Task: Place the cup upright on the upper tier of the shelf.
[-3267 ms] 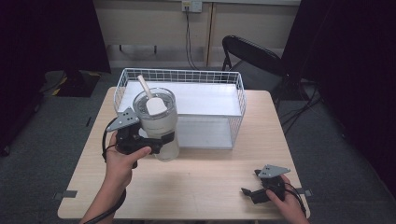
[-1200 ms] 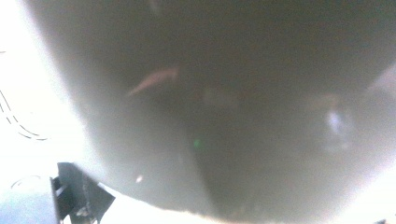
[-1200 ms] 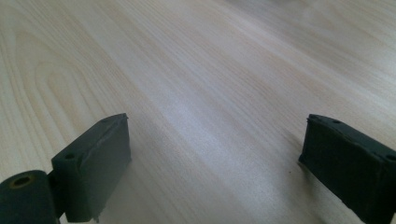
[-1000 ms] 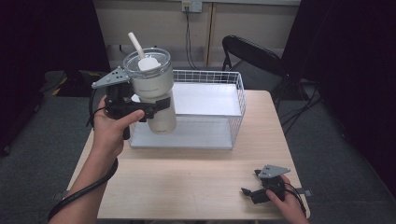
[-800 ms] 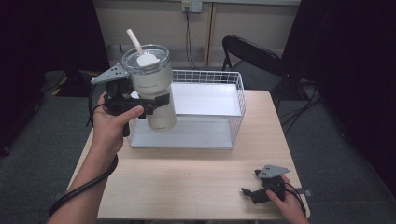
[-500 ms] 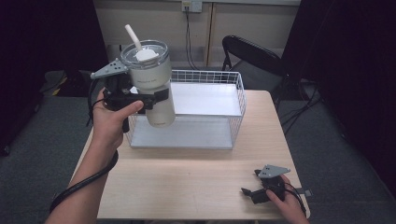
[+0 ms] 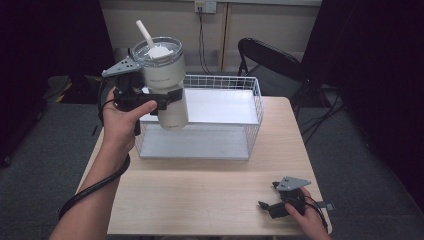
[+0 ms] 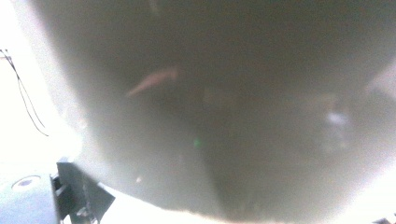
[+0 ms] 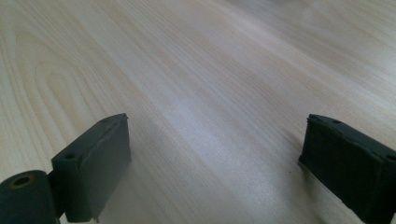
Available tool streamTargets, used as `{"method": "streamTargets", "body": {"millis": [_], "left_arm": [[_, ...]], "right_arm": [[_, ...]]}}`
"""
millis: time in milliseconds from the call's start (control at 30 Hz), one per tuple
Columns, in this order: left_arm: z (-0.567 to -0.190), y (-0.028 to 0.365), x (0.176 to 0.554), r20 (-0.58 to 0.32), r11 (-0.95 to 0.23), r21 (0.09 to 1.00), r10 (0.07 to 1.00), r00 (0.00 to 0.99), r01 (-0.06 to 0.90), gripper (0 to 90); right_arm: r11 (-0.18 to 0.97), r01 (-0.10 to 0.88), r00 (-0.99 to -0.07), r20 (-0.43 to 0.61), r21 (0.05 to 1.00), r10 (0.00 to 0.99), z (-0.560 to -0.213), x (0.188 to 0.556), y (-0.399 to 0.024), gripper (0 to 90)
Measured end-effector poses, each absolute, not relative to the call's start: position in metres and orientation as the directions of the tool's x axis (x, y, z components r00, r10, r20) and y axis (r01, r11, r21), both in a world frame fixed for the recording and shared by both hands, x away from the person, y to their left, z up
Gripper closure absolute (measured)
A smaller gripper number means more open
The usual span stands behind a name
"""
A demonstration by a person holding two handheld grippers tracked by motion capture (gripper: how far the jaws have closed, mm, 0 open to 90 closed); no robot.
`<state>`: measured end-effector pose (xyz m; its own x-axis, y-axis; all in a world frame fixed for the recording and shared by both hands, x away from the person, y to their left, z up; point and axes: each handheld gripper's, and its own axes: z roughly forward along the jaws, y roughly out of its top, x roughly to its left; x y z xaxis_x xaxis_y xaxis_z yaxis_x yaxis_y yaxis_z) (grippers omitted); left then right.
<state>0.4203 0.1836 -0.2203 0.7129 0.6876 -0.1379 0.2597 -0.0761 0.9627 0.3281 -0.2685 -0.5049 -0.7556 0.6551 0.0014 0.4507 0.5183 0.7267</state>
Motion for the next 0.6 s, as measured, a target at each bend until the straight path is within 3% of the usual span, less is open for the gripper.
{"method": "streamTargets", "body": {"millis": [600], "left_arm": [[-0.228,0.181,0.440,-0.137,-0.063,0.964,0.716,0.684,0.259,9.3]], "right_arm": [[0.517,0.451,-0.755,0.002,0.727,0.655,-0.505,0.328,-0.269,7.6]]}}
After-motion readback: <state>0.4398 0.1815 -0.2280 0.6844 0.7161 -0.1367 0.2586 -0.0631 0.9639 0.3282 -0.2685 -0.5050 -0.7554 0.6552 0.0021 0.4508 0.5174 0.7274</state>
